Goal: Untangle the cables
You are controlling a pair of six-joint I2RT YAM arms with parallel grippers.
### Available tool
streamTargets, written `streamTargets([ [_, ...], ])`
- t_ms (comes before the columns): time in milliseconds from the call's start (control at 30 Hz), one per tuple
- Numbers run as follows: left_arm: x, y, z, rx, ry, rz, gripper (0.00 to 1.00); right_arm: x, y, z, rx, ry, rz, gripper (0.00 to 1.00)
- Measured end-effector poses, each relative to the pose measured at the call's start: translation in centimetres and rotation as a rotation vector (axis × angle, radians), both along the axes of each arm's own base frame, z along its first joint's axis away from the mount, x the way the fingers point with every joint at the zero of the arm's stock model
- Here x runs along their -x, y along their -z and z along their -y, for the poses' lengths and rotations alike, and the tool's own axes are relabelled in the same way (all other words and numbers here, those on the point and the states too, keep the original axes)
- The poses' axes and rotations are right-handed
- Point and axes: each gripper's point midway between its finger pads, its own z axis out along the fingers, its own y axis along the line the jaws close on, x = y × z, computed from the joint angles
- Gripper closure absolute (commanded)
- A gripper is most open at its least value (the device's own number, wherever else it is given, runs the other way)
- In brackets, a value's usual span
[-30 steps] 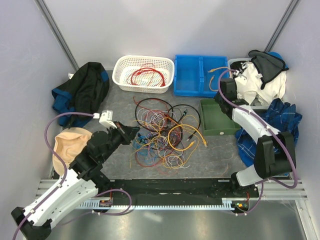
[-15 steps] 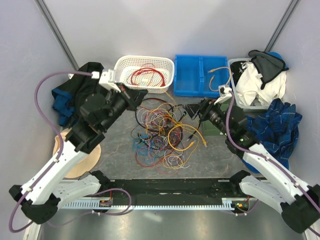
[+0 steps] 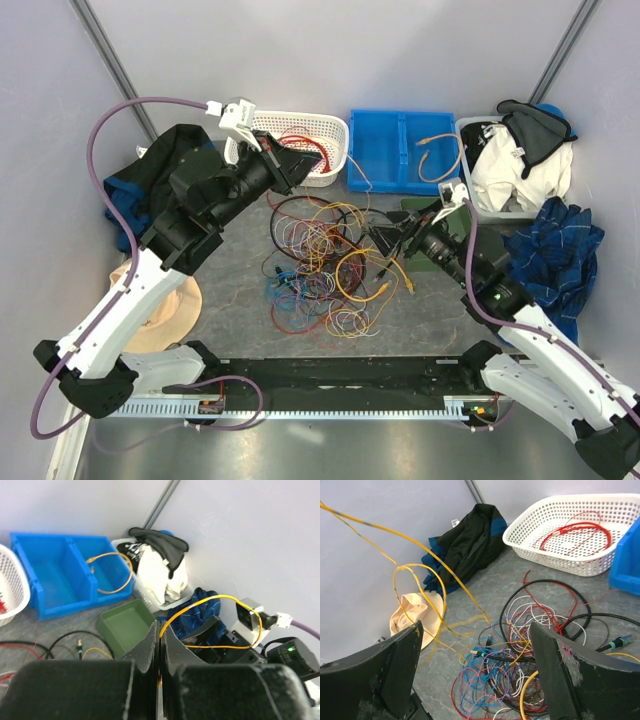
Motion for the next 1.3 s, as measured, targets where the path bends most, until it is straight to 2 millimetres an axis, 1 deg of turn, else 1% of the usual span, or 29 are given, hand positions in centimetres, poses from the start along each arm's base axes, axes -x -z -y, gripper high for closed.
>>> streamTargets([
  [100, 0.5, -1.3, 0.1, 0.016, 0.024, 0.023, 0.98, 0.1, -0.8, 0.7, -0.009, 0.029, 0.033, 0.05],
  [167, 0.7, -1.7, 0.2, 0.021, 0.033, 0.03, 0.98, 0.1, -1.5, 0.9, -0.018, 0.038, 0.056, 0.05],
  [233, 0.8, -1.7, 0.2, 0.021, 0.042, 0.031, 0.98, -0.2, -1.7, 0.8, -0.014, 0.042, 0.061, 0.05],
  [267, 0.9, -1.7, 0.3, 0.02, 0.045, 0.029, 0.98, -0.4, -2.2, 0.7, -0.015, 0.045, 0.067, 0.06],
  [367, 0.9, -1.6, 0.3, 0.018, 0.049, 0.028, 0.98, -1.6, -3.3, 0.2, -0.009, 0.06, 0.077, 0.1],
  [433, 0.9, -1.6, 0.3, 0.017, 0.049, 0.027, 0.98, -2.4, -4.1, 0.0, -0.012, 0.075, 0.086, 0.31],
  [467, 0.9, -1.5, 0.3, 0.017, 0.05, 0.026, 0.98, -2.6, -4.4, 0.0, -0.011, 0.079, 0.093, 0.46],
  [500, 0.9, -1.3, 0.3, 0.014, 0.05, 0.024, 0.98, -2.9, -4.9, -0.1, -0.018, 0.083, 0.1, 0.71],
  [567, 0.9, -0.9, 0.3, 0.009, 0.05, 0.017, 0.98, -3.3, -5.7, -0.4, -0.02, 0.085, 0.114, 0.88],
  [600, 0.9, -0.6, 0.3, 0.005, 0.049, 0.013, 0.98, -3.5, -6.3, -0.6, -0.031, 0.084, 0.115, 1.0],
  [733, 0.8, 0.4, 0.2, -0.013, 0.039, 0.002, 0.98, -3.8, -9.6, -0.6, -0.061, 0.089, 0.149, 1.0],
  [800, 0.5, 0.8, -0.3, -0.03, 0.011, 0.002, 0.98, -3.3, -12.4, 0.0, -0.085, 0.104, 0.187, 1.0],
  [867, 0.3, 0.9, -1.0, -0.042, -0.025, 0.011, 0.98, -2.7, -15.4, 0.9, -0.11, 0.125, 0.233, 1.0],
  [967, 0.2, 0.0, -2.3, -0.045, -0.084, 0.045, 0.98, -0.4, -20.9, 3.1, -0.169, 0.161, 0.334, 1.0],
  [1033, 0.4, -0.8, -3.4, -0.042, -0.121, 0.073, 0.98, 2.1, -24.7, 5.3, -0.222, 0.19, 0.414, 1.0],
  [1100, 0.6, -1.5, -4.0, -0.034, -0.138, 0.099, 0.98, 4.1, -27.0, 7.0, -0.258, 0.205, 0.467, 1.0],
  [1167, 1.0, -2.5, -4.1, -0.021, -0.134, 0.13, 0.98, 5.8, -27.9, 8.1, -0.277, 0.206, 0.494, 1.0],
  [1200, 1.1, -2.9, -4.1, -0.019, -0.132, 0.144, 0.98, 6.2, -27.8, 8.4, -0.281, 0.21, 0.494, 1.0],
  [1233, 1.1, -3.3, -4.2, -0.018, -0.14, 0.154, 0.98, 6.2, -27.4, 8.7, -0.281, 0.219, 0.488, 1.0],
  [1300, 0.8, -3.9, -4.7, -0.02, -0.164, 0.171, 0.98, 5.4, -25.4, 8.6, -0.262, 0.236, 0.45, 1.0],
])
